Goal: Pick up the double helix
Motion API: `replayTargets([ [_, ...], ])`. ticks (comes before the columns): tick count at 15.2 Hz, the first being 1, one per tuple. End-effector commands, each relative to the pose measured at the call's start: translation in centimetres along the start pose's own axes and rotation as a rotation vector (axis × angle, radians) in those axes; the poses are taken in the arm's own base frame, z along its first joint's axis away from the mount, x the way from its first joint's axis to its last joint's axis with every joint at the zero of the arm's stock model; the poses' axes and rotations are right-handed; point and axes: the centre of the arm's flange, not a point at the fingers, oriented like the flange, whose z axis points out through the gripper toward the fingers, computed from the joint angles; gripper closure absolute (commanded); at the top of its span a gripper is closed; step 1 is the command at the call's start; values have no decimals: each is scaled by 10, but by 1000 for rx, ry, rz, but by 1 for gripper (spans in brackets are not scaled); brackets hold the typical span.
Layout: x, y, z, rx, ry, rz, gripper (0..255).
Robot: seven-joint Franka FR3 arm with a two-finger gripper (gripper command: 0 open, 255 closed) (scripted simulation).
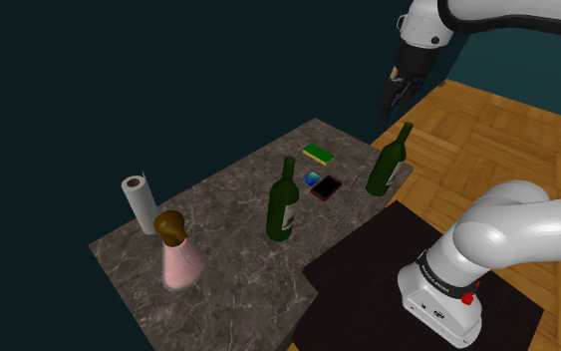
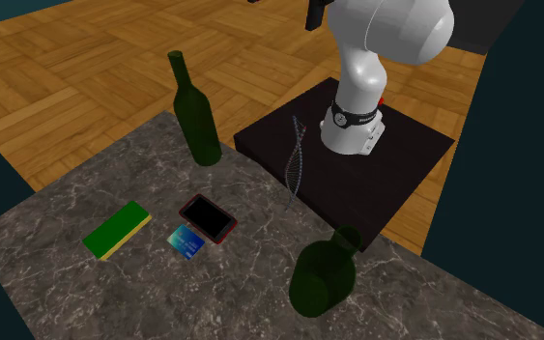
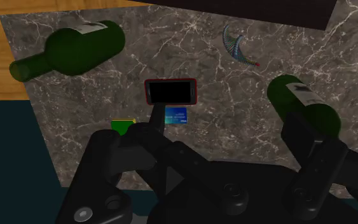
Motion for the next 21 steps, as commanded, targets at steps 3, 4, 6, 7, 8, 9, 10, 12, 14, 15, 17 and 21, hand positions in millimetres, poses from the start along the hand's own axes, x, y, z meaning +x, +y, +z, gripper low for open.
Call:
replayTargets([
  [3,15,-6,25,-2,-50,-39,0],
  [4,21,-9,38,-3,-75,-58,0],
  [6,34,-15,64,-6,-125,-97,0],
  [7,39,-19,77,-7,-150,-116,0],
  [8,45,-22,91,-8,-175,-135,0],
  [9,49,-26,104,-9,-200,-155,0],
  [10,54,-29,118,-10,-225,-174,0],
  [12,61,-37,146,-13,-274,-213,0],
  [14,67,-44,174,-15,-324,-251,0],
  [15,69,-48,188,-16,-349,-271,0],
  [17,73,-56,216,-18,-399,-309,0],
  [21,74,-71,274,-23,-499,-387,0],
])
